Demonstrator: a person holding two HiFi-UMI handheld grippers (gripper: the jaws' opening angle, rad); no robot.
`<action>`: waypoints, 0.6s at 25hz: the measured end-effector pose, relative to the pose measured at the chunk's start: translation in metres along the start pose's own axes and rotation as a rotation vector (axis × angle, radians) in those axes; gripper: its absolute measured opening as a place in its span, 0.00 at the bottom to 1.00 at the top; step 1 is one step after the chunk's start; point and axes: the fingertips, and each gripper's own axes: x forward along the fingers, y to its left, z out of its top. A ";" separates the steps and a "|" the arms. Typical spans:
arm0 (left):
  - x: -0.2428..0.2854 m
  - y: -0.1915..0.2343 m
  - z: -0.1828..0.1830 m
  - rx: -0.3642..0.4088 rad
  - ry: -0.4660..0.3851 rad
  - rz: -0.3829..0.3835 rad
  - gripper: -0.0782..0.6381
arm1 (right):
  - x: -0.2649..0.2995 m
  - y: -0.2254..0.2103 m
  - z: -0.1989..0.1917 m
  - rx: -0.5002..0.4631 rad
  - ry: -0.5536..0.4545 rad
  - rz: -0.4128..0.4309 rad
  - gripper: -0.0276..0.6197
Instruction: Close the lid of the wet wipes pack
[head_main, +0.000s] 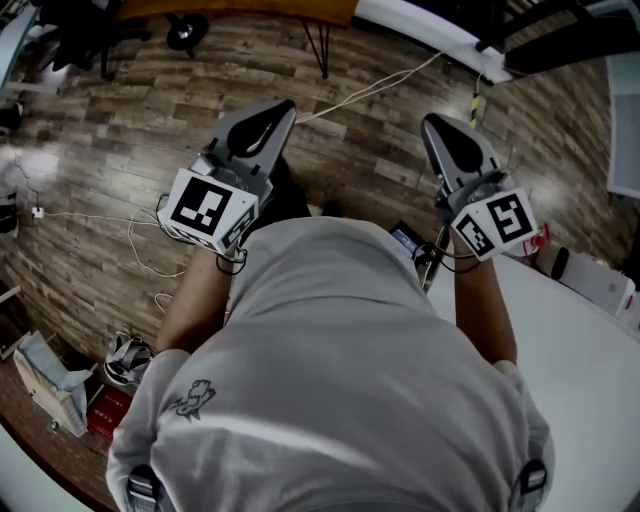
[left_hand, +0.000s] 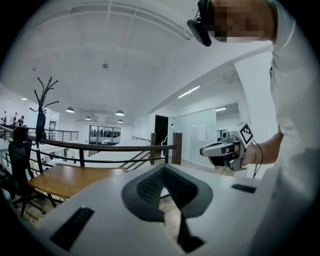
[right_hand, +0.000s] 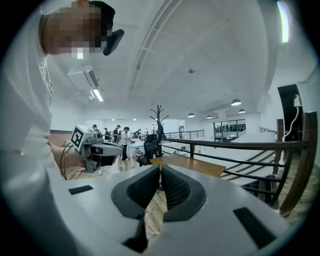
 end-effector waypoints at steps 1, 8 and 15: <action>-0.005 -0.008 -0.002 -0.001 0.001 0.006 0.13 | -0.008 0.003 -0.003 0.002 -0.001 0.005 0.10; -0.032 -0.039 -0.004 0.016 0.013 0.025 0.13 | -0.039 0.030 -0.012 0.006 -0.014 0.024 0.10; -0.053 -0.044 -0.003 0.025 0.027 0.003 0.13 | -0.042 0.055 -0.008 0.003 -0.025 0.024 0.10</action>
